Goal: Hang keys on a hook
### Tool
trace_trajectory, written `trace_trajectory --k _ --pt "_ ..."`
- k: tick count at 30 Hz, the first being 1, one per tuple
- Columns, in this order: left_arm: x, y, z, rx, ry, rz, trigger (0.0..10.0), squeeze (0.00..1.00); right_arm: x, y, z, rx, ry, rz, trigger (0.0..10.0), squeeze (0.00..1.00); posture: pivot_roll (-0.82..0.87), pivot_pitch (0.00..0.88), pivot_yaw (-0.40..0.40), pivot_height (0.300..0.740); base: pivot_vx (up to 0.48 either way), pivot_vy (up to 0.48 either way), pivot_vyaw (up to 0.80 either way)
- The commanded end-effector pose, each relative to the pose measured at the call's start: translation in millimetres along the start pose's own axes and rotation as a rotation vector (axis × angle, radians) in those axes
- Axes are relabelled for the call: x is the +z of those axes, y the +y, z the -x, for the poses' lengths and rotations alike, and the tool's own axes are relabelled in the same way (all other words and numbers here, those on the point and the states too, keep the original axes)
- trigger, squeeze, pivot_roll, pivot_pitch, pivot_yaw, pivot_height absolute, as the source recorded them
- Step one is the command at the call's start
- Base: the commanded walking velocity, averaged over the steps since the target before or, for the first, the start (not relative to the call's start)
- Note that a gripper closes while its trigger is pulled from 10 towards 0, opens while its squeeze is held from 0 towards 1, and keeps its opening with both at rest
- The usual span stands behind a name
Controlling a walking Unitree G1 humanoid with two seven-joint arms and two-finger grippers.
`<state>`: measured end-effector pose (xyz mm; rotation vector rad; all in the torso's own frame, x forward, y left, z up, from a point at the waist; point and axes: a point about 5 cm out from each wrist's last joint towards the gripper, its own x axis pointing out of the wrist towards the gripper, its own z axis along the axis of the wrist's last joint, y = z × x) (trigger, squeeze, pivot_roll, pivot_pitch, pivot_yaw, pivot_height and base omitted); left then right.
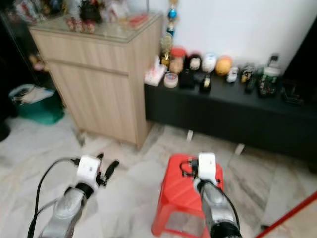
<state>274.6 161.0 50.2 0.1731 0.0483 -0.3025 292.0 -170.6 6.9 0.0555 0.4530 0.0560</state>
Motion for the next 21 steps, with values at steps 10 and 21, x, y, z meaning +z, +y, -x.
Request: trace_trajectory --k 10,21 --pt "0.5 0.3 0.5 -0.023 0.011 -0.009 10.0 0.00 19.2 5.7 -4.5 0.032 -0.033 -0.004 10.0 0.00 0.07 0.000 -0.043 0.740 -0.265 0.000 0.00" --pt "8.0 1.4 -2.3 -0.041 -0.011 -0.020 10.0 0.00 42.9 10.2 -9.9 0.089 -0.044 0.035 10.0 0.00 0.07 0.000 -0.047 0.740 -0.268 0.000 0.00"
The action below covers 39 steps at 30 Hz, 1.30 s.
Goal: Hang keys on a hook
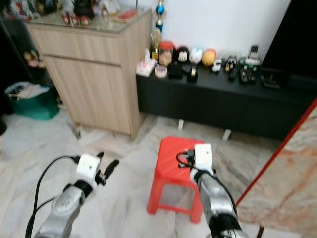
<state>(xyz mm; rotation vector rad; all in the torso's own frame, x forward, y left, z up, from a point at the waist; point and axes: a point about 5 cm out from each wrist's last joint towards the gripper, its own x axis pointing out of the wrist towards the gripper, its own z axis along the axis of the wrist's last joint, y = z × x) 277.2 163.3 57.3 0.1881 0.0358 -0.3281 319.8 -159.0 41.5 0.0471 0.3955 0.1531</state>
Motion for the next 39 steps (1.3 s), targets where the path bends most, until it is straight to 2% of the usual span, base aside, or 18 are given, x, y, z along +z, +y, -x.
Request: trace_trajectory --k 1,10,15,17,25,33,39 --pt "3.5 -2.5 -1.4 -0.023 -0.009 -0.005 10.0 0.00 3.1 -1.2 0.6 0.009 0.007 0.009 10.0 0.00 0.07 0.000 -0.047 0.740 0.000 0.000 0.00" --pt "26.7 -12.0 -5.5 -0.225 -0.040 -0.070 10.0 0.00 32.3 14.9 1.2 0.204 -0.005 0.062 10.0 0.00 0.07 0.000 -0.061 0.740 0.000 0.000 0.00" --pt "39.9 -14.9 -5.2 -0.325 -0.050 -0.075 10.0 0.00 49.5 21.6 3.3 0.287 -0.011 0.086 10.0 0.00 0.07 0.000 -0.067 0.740 0.000 0.000 0.00" --pt "45.6 -17.3 -3.4 -0.395 -0.042 -0.084 10.0 0.00 58.9 29.8 6.6 0.367 -0.009 0.146 10.0 0.00 0.07 0.000 -0.068 0.740 0.000 0.000 0.00" --pt "57.9 -27.1 -0.1 -0.527 -0.024 -0.079 10.0 0.00 71.1 41.1 17.1 0.491 0.001 0.220 10.0 0.00 0.06 0.000 -0.065 0.740 0.000 0.000 0.00" --pt "64.2 -31.3 -3.6 -0.569 -0.001 -0.097 10.0 0.00 83.3 51.2 32.9 0.601 -0.009 0.288 10.0 0.00 0.05 0.000 -0.066 0.740 0.000 0.000 0.00" --pt "69.6 -29.9 -12.6 -0.521 -0.025 -0.085 10.0 0.00 87.3 58.9 39.3 0.670 0.000 0.331 10.0 0.00 0.05 0.000 -0.076 0.740 0.000 0.000 0.00"
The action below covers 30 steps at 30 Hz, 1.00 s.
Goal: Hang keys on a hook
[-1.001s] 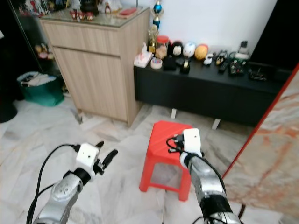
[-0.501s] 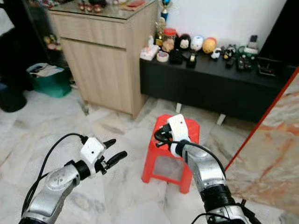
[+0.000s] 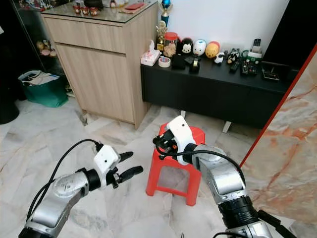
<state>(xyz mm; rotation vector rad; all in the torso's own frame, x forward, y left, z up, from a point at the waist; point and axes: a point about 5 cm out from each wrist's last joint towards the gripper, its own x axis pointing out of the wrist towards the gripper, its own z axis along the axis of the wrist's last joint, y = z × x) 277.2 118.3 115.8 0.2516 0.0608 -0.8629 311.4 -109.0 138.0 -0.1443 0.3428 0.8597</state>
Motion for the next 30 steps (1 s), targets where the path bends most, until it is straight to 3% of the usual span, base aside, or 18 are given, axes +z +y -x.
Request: trace_trajectory --k 1,7,13,16,17,18,19,20,21,22,24,25,26,27,28,29,30 --pt "5.4 4.8 -2.7 0.038 -0.022 -0.002 10.0 0.00 2.0 2.9 2.3 0.021 0.017 0.006 10.0 0.00 0.06 0.000 -0.081 0.740 0.000 0.000 0.00" --pt "12.2 9.4 -7.2 0.071 -0.063 0.037 10.0 0.00 0.7 5.9 3.0 0.032 0.058 0.006 10.0 0.00 0.06 0.000 -0.084 0.740 0.000 0.000 0.00" --pt "12.7 7.1 -10.2 0.070 -0.068 0.051 10.0 0.00 -15.0 0.4 5.5 -0.034 0.127 -0.040 10.0 0.00 0.05 0.000 -0.084 0.740 0.000 0.000 0.00" --pt "10.9 9.6 -9.2 0.103 -0.068 0.060 10.0 0.00 -18.2 -11.3 9.6 -0.145 0.176 0.136 10.0 0.00 0.04 0.000 -0.080 0.740 0.000 0.000 0.00" --pt "8.1 13.7 -7.5 0.142 -0.061 0.058 10.0 0.00 -22.4 -31.5 12.7 -0.310 0.226 0.307 10.0 0.00 0.02 0.000 -0.081 0.740 0.000 0.000 0.00" --pt "7.2 14.8 -7.2 0.152 -0.059 0.058 10.0 0.00 -23.9 -37.7 14.0 -0.358 0.241 0.351 10.0 0.00 0.02 0.000 -0.081 0.740 0.000 0.000 0.00" --pt "5.9 16.1 -6.8 0.166 -0.055 0.059 10.0 0.00 -27.9 -45.1 15.3 -0.417 0.227 0.265 10.0 0.00 0.02 0.000 -0.082 0.740 0.000 0.000 0.00" --pt "4.3 17.5 -6.4 0.182 -0.051 0.058 10.0 0.00 -34.0 -50.2 15.5 -0.464 0.192 0.116 10.0 0.00 0.02 0.000 -0.082 0.740 0.000 0.000 0.00" --pt "2.2 18.7 -6.3 0.201 -0.045 0.056 10.0 0.00 -58.4 -54.1 16.3 -0.516 0.223 -0.032 10.0 0.00 0.03 0.000 -0.085 0.740 0.000 0.000 0.00" --pt "2.2 18.7 -6.3 0.201 -0.045 0.056 10.0 0.00 -58.4 -54.1 16.3 -0.516 0.223 -0.032 10.0 0.00 0.03 0.000 -0.085 0.740 0.000 0.000 0.00" --pt "1.6 17.9 -6.7 0.209 -0.044 0.056 10.0 0.00 -96.4 -53.4 22.6 -0.549 0.456 0.224 10.0 0.00 0.04 0.000 -0.090 0.740 0.000 0.000 0.00" --pt "1.8 17.5 -6.9 0.209 -0.045 0.058 10.0 0.00 -107.0 -51.5 24.4 -0.540 0.511 0.283 10.0 0.00 0.04 0.000 -0.091 0.740 0.000 0.000 0.00" --pt "1.8 17.5 -6.9 0.209 -0.045 0.058 10.0 0.00 -107.0 -51.5 24.4 -0.540 0.511 0.283 10.0 0.00 0.04 0.000 -0.091 0.740 0.000 0.000 0.00" --pt "1.9 17.3 -6.6 0.211 -0.046 0.058 10.0 0.00 -119.6 -46.0 24.3 -0.542 0.498 0.133 10.0 0.00 0.04 0.000 -0.091 0.740 0.000 0.000 0.00" --pt "1.9 17.3 -5.8 0.214 -0.046 0.060 10.0 0.00 -131.7 -38.7 22.2 -0.548 0.448 -0.108 10.0 0.00 0.05 0.000 -0.090 0.740 0.000 0.000 0.00" --pt "1.6 17.5 -5.0 0.216 -0.045 0.059 10.0 0.00 -140.3 -31.9 20.2 -0.546 0.405 -0.279 10.0 0.00 0.05 0.000 -0.090 0.740 0.000 0.000 0.00" --pt "1.6 17.5 -5.0 0.216 -0.045 0.059 10.0 0.00 -140.3 -31.9 20.2 -0.546 0.405 -0.279 10.0 0.00 0.05 0.000 -0.090 0.740 0.000 0.000 0.00"
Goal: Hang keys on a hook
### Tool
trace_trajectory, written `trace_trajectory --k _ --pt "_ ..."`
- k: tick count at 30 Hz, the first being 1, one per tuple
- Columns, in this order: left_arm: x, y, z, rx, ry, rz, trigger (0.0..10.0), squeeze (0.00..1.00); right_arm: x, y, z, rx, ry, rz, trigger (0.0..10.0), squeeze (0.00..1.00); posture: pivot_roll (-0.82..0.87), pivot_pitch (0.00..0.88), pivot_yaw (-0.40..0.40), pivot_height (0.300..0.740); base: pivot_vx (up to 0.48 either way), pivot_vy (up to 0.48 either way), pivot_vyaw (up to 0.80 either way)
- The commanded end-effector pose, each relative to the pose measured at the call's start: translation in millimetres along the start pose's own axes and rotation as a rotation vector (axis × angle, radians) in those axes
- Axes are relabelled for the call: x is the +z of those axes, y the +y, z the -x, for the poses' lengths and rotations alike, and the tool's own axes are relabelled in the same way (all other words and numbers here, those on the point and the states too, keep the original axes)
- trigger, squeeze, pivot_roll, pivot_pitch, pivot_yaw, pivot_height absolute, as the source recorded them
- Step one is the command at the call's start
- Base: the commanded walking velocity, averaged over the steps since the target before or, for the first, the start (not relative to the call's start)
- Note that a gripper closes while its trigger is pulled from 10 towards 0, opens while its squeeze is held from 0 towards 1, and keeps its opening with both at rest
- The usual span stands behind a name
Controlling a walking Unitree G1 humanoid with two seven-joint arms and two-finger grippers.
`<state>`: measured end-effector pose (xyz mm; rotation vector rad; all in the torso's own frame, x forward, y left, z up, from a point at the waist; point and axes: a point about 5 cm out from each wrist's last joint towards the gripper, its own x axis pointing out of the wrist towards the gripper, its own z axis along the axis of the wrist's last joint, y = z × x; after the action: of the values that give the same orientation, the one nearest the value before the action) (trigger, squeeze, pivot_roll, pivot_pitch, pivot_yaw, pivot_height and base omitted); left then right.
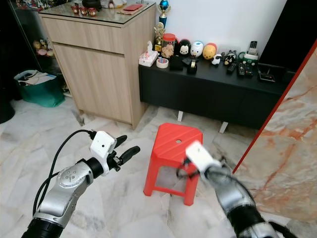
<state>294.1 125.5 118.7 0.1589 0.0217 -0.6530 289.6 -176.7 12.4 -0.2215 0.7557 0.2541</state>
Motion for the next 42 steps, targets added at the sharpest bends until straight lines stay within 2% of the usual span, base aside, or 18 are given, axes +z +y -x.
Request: trace_trajectory --k 1,3,4,5,7,13,20,22,23,28,33,36,40,42 --pt "1.1 0.4 1.1 0.007 0.004 -0.022 10.0 0.00 -8.0 1.2 -1.6 0.019 0.002 -0.158 10.0 0.00 0.05 0.000 -0.088 0.740 0.000 0.000 0.00" --pt "1.1 1.2 1.6 0.009 0.003 -0.023 10.0 0.00 -5.0 -1.0 -2.6 -0.027 -0.021 -0.081 10.0 0.00 0.05 0.000 -0.085 0.740 0.000 0.000 0.00" --pt "1.2 1.3 2.0 0.005 0.000 -0.022 10.0 0.00 6.5 -2.5 -2.7 -0.042 -0.088 -0.051 10.0 0.00 0.04 0.000 -0.081 0.740 0.000 0.000 0.00" --pt "1.3 1.1 2.1 0.002 -0.001 -0.021 10.0 0.00 11.6 -2.6 -2.4 -0.038 -0.116 -0.061 10.0 0.00 0.04 0.000 -0.081 0.740 0.000 0.000 0.00" --pt "1.0 -0.3 1.7 -0.012 0.002 -0.021 10.0 0.00 26.3 -2.7 -2.5 0.001 -0.168 -0.147 10.0 0.00 0.04 0.000 -0.080 0.740 0.000 0.000 0.00" --pt "0.3 -2.3 1.7 -0.029 0.009 -0.020 10.0 0.00 49.5 -4.0 -0.3 0.043 -0.224 -0.177 10.0 0.00 0.04 0.000 -0.080 0.740 0.000 0.000 0.00" --pt "1.8 -6.3 3.0 -0.084 0.016 -0.008 10.0 0.00 91.4 8.8 11.0 0.203 -0.321 -0.105 10.0 0.00 0.04 0.000 -0.080 0.740 0.000 0.000 0.00" --pt "1.4 -7.7 5.4 -0.123 0.032 0.000 10.0 0.00 105.2 16.7 18.6 0.283 -0.351 -0.041 10.0 0.00 0.04 0.000 -0.080 0.740 0.000 0.000 0.00" --pt "1.4 -7.7 5.4 -0.123 0.032 0.000 10.0 0.00 105.2 16.7 18.6 0.283 -0.351 -0.041 10.0 0.00 0.04 0.000 -0.080 0.740 0.000 0.000 0.00" --pt "2.4 -12.2 9.3 -0.199 0.060 0.012 10.0 0.00 123.7 30.0 34.8 0.418 -0.393 0.087 10.0 0.00 0.05 0.000 -0.088 0.740 0.000 0.000 0.00" --pt "6.3 -12.4 9.3 -0.210 0.059 0.004 10.0 0.00 129.9 35.2 44.7 0.470 -0.407 0.124 10.0 0.00 0.05 0.000 -0.090 0.740 0.000 0.000 0.00" --pt "7.0 -12.1 8.7 -0.211 0.060 -0.001 10.0 0.00 132.1 37.3 47.7 0.486 -0.410 0.117 10.0 0.00 0.05 0.000 -0.088 0.740 0.000 0.000 0.00" --pt "11.1 -10.9 5.4 -0.205 0.043 0.003 10.0 0.00 129.1 49.2 55.3 0.565 -0.406 0.129 10.0 0.00 0.05 0.000 -0.084 0.740 0.000 0.000 0.00" --pt "11.6 -10.8 5.2 -0.206 0.042 0.002 10.0 0.00 128.8 50.0 55.7 0.569 -0.405 0.130 10.0 0.00 0.05 0.000 -0.084 0.740 0.000 0.000 0.00"
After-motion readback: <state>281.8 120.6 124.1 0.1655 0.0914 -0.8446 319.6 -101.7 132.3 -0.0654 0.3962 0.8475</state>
